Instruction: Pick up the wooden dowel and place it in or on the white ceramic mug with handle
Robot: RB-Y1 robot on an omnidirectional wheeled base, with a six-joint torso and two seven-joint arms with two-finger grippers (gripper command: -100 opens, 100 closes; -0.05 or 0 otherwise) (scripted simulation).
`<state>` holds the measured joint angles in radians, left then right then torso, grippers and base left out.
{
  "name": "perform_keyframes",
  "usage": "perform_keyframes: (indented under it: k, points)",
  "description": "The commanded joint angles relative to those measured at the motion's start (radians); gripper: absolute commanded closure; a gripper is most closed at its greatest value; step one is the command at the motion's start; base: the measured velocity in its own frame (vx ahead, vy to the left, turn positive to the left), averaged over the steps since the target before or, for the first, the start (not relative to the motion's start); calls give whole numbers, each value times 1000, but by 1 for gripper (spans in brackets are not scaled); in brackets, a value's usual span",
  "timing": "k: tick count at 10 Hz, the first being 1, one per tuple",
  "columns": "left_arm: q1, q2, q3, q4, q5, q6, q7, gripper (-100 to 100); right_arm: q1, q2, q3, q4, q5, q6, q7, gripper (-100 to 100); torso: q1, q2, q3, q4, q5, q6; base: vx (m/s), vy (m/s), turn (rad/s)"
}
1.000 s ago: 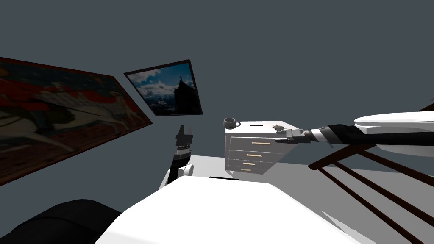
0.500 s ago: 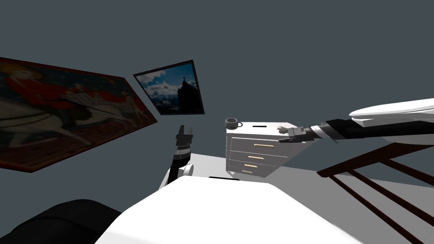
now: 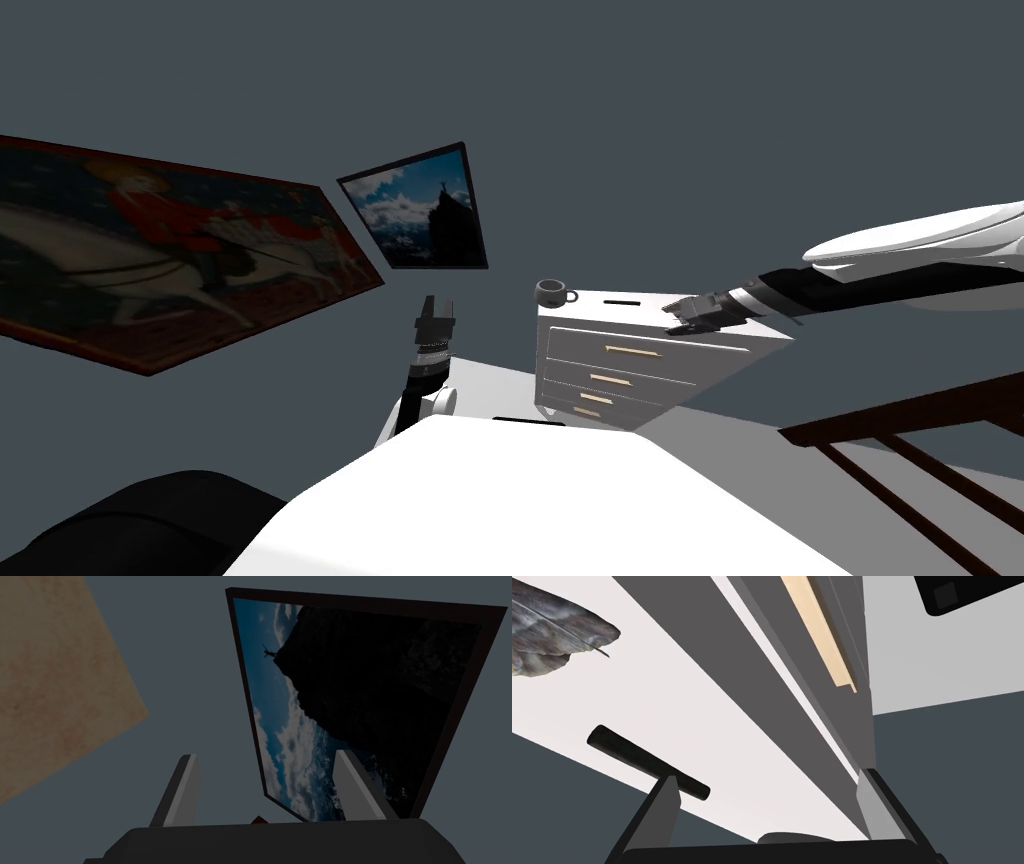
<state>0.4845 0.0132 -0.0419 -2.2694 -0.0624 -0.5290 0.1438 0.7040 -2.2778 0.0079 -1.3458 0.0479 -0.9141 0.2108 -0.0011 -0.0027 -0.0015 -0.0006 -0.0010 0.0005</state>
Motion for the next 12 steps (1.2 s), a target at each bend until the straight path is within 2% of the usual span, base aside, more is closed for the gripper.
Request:
perform_keyframes:
  k: [1,2,3,4,5,6,7,8,9,11,12]
  points:
    - [0,0,0,0,0,0,0,0,24,-50,-8,16,1,-4,-2,-100,0,0,0,0,0,0,11,-38,127]
    - [0,0,0,0,0,0,0,0,56,-81,-9,47,10,-15,-6,-100,0,0,0,0,0,1,19,-44,185]
    - [0,0,0,0,0,0,0,0,56,-111,-9,47,10,-15,-6,-100,-1,0,0,0,0,0,13,-41,98]
    - [0,0,0,0,0,0,0,0,87,-140,-9,76,19,-25,-10,-100,0,0,0,0,0,1,12,-39,181]
    - [0,0,0,0,0,0,0,0,87,-171,-9,76,19,-25,-10,-100,0,0,0,0,0,0,11,-35,109]
    - [0,0,0,0,0,0,0,0,118,-202,-10,104,28,-34,-14,-100,0,0,0,0,0,1,19,-38,182]
    - [0,0,0,0,0,0,0,0,118,-223,-10,104,28,-34,-14,-100,0,-1,0,0,0,0,12,-40,84]
    - [0,0,0,0,0,0,0,0,147,-258,-10,128,37,-43,-19,-100,0,0,0,0,0,1,5,-45,141]
    - [0,0,0,0,0,0,0,0,147,-272,-10,128,37,-43,-19,-100,0,0,0,0,0,1,6,-38,114]
    - [0,0,0,0,0,0,0,0,200,-340,-10,170,54,-58,-28,-100,0,0,0,0,0,1,15,-47,159]
    - [0,0,0,0,0,0,0,0,200,-354,-10,170,54,-58,-28,-100,-1,-1,0,0,0,1,9,-42,97]
